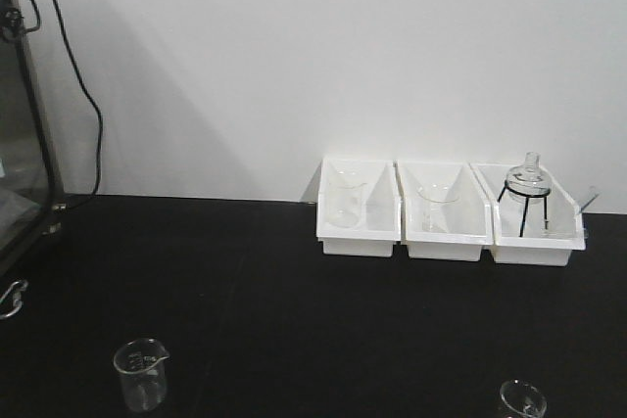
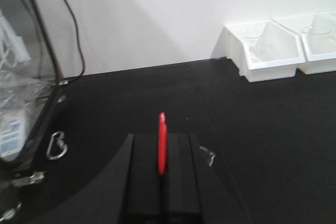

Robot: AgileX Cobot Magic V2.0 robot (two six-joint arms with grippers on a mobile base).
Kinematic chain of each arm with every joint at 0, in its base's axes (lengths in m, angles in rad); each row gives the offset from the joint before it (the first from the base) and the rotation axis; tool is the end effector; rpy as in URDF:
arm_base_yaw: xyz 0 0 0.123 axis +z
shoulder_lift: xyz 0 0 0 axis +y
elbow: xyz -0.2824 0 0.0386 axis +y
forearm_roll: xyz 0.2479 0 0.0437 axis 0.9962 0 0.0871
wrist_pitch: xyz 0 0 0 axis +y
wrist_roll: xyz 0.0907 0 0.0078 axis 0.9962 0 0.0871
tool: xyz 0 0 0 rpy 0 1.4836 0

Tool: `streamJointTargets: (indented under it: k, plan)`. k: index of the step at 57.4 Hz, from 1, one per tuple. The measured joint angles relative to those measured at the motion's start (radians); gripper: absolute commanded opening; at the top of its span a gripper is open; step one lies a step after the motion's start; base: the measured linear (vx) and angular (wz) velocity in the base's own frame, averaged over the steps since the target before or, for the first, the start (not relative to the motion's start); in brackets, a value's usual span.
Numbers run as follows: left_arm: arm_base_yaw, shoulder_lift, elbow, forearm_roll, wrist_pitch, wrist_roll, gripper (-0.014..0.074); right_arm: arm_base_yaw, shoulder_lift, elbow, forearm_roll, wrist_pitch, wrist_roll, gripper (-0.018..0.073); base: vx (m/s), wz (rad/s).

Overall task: Sort red and green spoons into left cabinet
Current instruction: 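Drive the base away from the bench toward the white cabinet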

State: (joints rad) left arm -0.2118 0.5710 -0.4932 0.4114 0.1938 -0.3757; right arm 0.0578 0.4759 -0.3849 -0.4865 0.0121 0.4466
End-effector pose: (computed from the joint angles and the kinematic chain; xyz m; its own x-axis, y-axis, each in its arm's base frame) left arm 0.1220 -0.0190 0.3171 -0.1601 0.0638 -0.9850 0.1400 0.9893 0.0413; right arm 0.1084 0.0057 0.3062 -0.0124 -0.0406 -0.9991 -0.0527 0.9978 -0.0399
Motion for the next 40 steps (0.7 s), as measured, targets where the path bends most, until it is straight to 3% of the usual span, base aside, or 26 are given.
streamJointTargets:
  k: [40]
  plan:
    - [0.000, 0.000, 0.000, 0.000, 0.000, 0.000, -0.0007, 0.000, 0.000, 0.000, 0.000, 0.000, 0.000, -0.0003, -0.09, 0.37]
